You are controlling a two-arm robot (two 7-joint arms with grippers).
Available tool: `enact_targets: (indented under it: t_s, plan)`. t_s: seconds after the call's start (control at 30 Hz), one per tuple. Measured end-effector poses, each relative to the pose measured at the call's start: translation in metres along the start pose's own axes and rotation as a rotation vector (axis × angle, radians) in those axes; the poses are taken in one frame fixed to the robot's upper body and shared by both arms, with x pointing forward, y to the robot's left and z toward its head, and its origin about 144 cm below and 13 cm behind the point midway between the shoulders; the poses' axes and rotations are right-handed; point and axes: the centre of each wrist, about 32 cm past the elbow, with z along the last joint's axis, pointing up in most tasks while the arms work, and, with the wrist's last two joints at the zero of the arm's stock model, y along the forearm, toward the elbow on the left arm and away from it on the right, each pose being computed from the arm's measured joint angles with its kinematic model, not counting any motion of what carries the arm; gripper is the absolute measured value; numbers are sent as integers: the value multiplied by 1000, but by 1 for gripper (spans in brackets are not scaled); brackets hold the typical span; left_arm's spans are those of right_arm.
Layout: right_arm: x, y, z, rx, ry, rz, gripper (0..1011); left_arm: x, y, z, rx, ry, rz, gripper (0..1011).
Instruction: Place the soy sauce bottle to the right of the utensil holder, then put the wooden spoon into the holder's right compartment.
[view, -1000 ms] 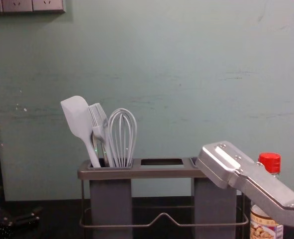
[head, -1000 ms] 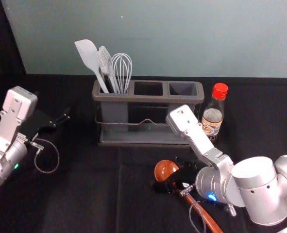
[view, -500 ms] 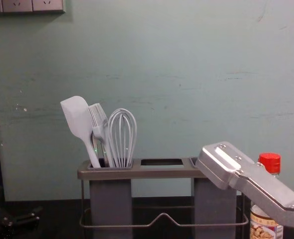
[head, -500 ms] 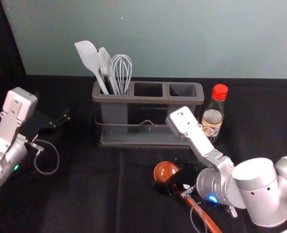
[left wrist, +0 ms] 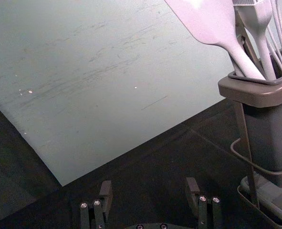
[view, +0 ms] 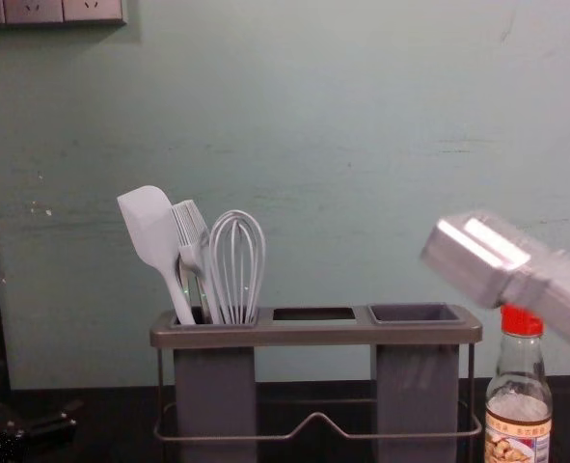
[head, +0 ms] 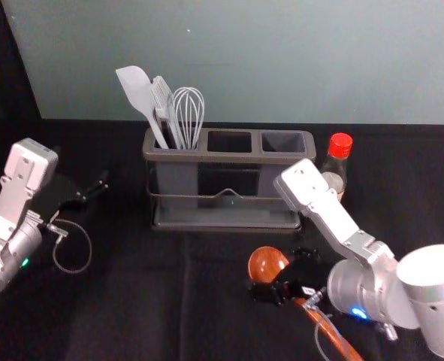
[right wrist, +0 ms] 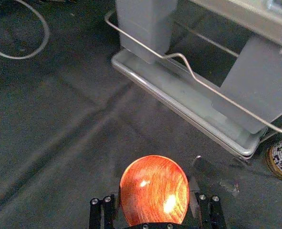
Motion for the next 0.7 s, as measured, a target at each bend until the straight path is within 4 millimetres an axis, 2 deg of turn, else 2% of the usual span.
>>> enact_targets:
  t_s: [0.2, 0.33, 0.53, 0.7]
  plan:
    - [6, -30, -14, 113, -59, 21, 838, 0, 0, 0, 0, 0, 0, 1005]
    - [7, -42, -25, 193, -91, 17, 838, 0, 0, 0, 0, 0, 0, 1005]
    - [11, -47, -41, 312, -111, -8, 838, 0, 0, 0, 0, 0, 0, 1005]
    - [14, -45, -60, 477, -125, -36, 838, 0, 0, 0, 0, 0, 0, 1005]
